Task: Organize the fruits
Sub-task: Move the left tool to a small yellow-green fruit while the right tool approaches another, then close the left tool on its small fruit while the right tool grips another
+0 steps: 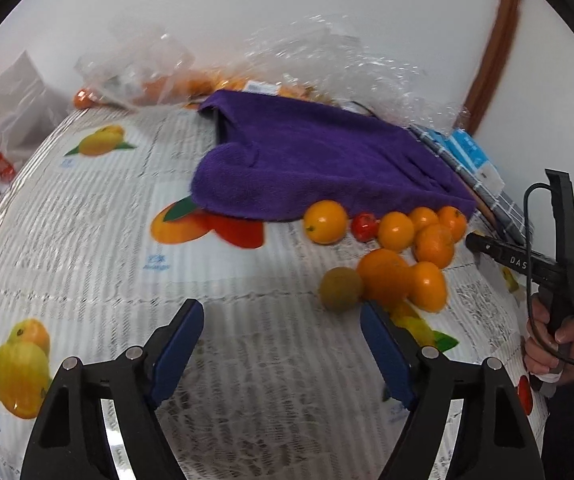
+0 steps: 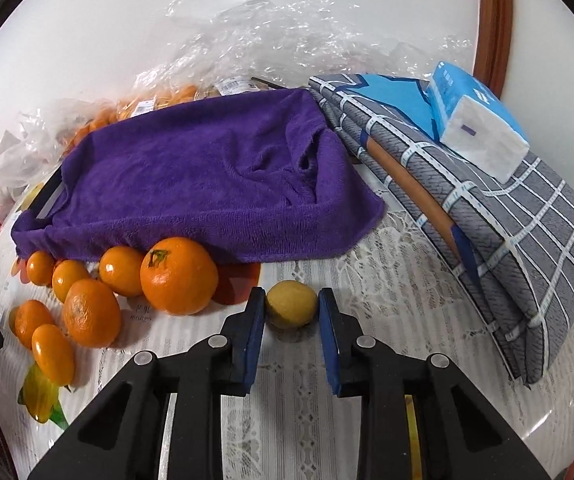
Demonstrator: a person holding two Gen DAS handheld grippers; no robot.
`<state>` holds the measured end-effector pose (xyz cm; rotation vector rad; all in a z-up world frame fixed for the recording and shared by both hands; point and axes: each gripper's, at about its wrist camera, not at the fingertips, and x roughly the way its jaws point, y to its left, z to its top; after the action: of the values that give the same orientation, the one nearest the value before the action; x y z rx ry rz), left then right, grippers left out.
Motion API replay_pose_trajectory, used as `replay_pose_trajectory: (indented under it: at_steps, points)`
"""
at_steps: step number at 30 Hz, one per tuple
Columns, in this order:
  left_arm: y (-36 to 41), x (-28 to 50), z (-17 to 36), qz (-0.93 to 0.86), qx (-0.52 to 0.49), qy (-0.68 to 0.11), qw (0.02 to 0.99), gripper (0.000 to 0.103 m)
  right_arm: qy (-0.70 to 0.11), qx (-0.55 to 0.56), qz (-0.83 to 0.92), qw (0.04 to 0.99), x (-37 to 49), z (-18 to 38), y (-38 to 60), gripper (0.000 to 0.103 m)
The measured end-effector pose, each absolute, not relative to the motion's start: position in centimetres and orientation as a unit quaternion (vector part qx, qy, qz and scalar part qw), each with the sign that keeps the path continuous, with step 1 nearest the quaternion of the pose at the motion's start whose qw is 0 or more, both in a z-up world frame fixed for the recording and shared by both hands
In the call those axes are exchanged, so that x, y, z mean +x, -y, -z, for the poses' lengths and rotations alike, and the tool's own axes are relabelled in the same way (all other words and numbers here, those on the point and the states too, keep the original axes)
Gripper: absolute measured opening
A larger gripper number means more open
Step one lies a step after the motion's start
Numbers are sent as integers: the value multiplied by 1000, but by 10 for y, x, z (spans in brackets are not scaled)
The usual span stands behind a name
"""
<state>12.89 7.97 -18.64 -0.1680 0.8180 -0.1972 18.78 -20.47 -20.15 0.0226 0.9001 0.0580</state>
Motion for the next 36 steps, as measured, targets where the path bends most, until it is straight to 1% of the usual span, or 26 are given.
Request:
replay_pose_trajectory:
  at_steps: [3, 6, 8, 10, 12, 15, 17, 18, 19, 27, 32, 36]
  points:
    - [-70, 132, 185, 104, -77, -392, 911, 77, -426, 11, -28, 904, 176, 198, 205, 27]
    - [-60, 137, 186, 107, -61, -400, 908, 68, -424, 10, -30, 905, 163, 197, 206, 27]
    - [-55, 142, 188, 104, -48, -411, 905, 63, -421, 10, -32, 907, 155, 195, 207, 27]
    - [-54, 144, 190, 105, -47, -414, 903, 53, -420, 13, -32, 907, 148, 195, 207, 27]
    - [-55, 147, 189, 104, -51, -414, 903, 51, -420, 14, -33, 907, 143, 195, 206, 27]
    - [-55, 151, 189, 107, -53, -414, 903, 44, -416, 3, -38, 909, 138, 193, 201, 27]
    - [-54, 153, 189, 112, -56, -415, 901, 37, -419, -6, -42, 907, 138, 194, 197, 27]
    - [-53, 154, 189, 115, -57, -417, 900, 31, -422, -8, -43, 906, 140, 195, 196, 27]
    - [-53, 155, 190, 118, -58, -422, 897, 28, -423, -9, -44, 905, 140, 195, 195, 27]
    - [-46, 160, 192, 111, -47, -420, 900, 27, -422, 10, -48, 905, 141, 195, 201, 27]
    - [-62, 157, 192, 135, -103, -406, 898, 26, -417, 19, -54, 907, 141, 194, 204, 27]
    - [-70, 150, 188, 142, -122, -382, 905, 26, -412, 20, -55, 909, 139, 193, 204, 27]
